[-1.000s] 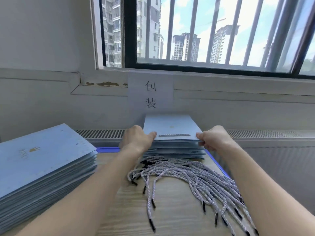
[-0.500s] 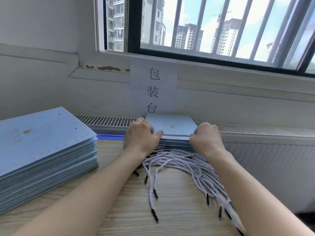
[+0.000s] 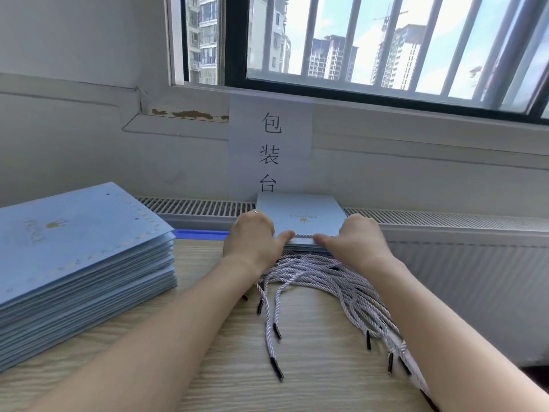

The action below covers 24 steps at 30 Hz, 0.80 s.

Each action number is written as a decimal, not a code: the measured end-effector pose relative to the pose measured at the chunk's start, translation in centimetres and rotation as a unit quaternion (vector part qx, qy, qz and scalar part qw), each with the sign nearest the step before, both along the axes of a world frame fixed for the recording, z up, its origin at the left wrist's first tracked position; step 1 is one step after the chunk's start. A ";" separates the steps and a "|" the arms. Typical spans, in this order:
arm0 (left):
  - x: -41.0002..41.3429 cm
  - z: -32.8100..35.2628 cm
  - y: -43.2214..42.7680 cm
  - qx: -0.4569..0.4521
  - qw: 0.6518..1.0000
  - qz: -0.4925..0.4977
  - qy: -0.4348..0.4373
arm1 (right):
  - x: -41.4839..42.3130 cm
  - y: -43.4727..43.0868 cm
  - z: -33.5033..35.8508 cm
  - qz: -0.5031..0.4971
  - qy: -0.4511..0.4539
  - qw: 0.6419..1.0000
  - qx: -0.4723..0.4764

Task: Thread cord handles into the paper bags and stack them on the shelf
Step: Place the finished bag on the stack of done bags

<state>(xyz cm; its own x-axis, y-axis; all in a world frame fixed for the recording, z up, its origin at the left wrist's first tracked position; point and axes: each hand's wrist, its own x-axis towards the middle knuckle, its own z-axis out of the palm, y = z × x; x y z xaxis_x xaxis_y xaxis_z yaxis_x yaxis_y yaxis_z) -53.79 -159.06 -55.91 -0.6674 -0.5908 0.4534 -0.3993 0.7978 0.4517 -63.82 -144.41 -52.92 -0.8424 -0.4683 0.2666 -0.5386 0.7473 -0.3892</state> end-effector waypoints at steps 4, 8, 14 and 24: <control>0.7 0.1 -0.4 0.040 0.998 -0.009 0.052 | -1.6 2.3 0.3 0.024 -0.072 0.993 -0.090; 1.2 0.0 -1.1 0.094 0.994 -0.019 0.057 | -2.1 3.2 -0.3 0.029 -0.118 0.982 -0.141; 1.4 0.0 -1.4 0.118 0.991 -0.021 0.060 | -2.6 3.8 -0.3 0.034 -0.123 0.976 -0.179; 1.3 0.2 -0.9 0.097 0.990 -0.043 0.094 | -3.1 3.2 -1.0 0.019 -0.062 0.990 -0.126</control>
